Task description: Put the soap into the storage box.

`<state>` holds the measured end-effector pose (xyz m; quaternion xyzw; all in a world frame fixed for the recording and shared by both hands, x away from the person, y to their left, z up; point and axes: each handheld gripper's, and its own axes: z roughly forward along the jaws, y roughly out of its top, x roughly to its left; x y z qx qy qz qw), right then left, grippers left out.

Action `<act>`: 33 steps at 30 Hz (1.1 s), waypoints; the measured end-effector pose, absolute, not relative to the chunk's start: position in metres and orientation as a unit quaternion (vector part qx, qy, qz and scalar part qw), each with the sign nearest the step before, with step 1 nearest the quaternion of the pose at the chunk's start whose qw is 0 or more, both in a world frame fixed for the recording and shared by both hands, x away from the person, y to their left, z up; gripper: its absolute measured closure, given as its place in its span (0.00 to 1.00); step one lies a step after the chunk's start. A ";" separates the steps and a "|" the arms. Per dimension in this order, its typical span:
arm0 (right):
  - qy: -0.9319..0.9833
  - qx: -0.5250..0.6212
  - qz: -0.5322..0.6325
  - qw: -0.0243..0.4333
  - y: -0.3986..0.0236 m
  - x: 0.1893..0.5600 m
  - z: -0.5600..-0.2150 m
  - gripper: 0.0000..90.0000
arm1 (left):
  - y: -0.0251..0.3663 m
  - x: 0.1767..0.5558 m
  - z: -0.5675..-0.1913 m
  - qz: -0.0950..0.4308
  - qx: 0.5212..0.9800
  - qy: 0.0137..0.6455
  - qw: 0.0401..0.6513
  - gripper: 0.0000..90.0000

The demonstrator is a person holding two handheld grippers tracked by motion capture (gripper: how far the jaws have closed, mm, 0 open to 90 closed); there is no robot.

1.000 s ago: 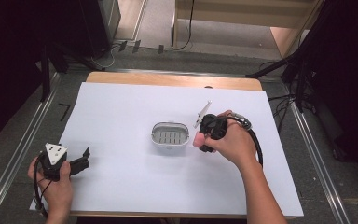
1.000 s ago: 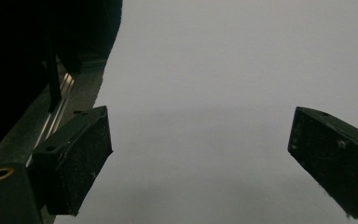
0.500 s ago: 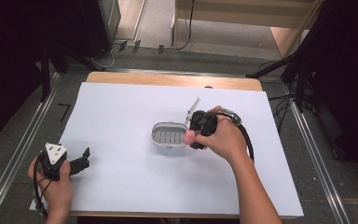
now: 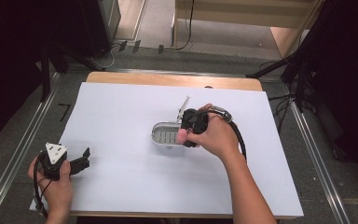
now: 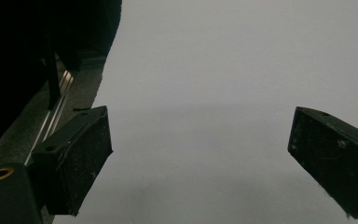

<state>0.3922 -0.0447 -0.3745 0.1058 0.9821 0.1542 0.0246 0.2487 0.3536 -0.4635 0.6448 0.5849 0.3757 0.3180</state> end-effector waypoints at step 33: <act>0.987 0.071 0.144 0.019 0.007 0.411 -0.375 0.44 | 0.354 0.248 -0.463 0.372 0.648 0.582 0.321 0.08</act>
